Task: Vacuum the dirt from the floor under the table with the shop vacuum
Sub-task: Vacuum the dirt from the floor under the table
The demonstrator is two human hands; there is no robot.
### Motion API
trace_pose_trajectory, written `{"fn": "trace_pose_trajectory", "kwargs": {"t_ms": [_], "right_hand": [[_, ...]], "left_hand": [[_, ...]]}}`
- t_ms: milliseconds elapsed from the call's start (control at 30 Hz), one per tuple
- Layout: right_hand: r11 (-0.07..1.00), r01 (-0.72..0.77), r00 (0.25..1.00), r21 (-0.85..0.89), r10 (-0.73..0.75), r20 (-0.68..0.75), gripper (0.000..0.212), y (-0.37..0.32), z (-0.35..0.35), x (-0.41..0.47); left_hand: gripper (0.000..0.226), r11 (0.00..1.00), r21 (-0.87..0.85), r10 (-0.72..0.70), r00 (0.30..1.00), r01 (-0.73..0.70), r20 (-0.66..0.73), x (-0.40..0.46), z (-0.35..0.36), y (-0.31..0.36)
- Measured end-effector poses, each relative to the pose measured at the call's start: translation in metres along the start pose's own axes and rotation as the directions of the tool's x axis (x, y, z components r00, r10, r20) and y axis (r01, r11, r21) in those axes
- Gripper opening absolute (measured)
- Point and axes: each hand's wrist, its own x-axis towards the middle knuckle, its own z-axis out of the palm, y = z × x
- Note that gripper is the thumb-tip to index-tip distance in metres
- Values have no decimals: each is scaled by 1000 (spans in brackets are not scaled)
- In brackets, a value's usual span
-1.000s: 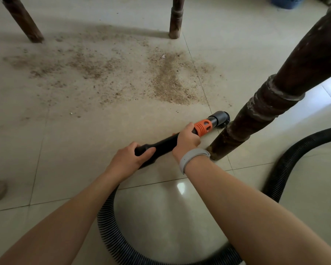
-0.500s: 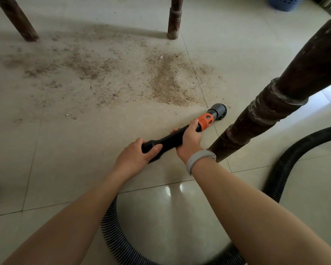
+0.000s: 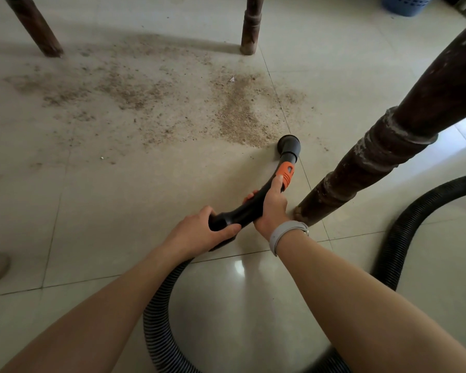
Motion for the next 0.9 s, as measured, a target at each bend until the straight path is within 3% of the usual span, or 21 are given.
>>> {"fn": "trace_pose_trajectory", "kwargs": {"t_ms": [333,533,900], "right_hand": [[986,38,999,-161,-35,21,37,19,-1,-5],[975,53,997,-217,-39,70,33,30,5,-10],[948,20,996,-316,8,87,35,42,29,-12]], "left_hand": [[37,999,-38,15,998,-13,68,-15,7,-16],[46,996,-88,24,999,-20,48,-24,6,-27],[41,982,-185,-52,998,47,-24,-37,-5,-40]]}}
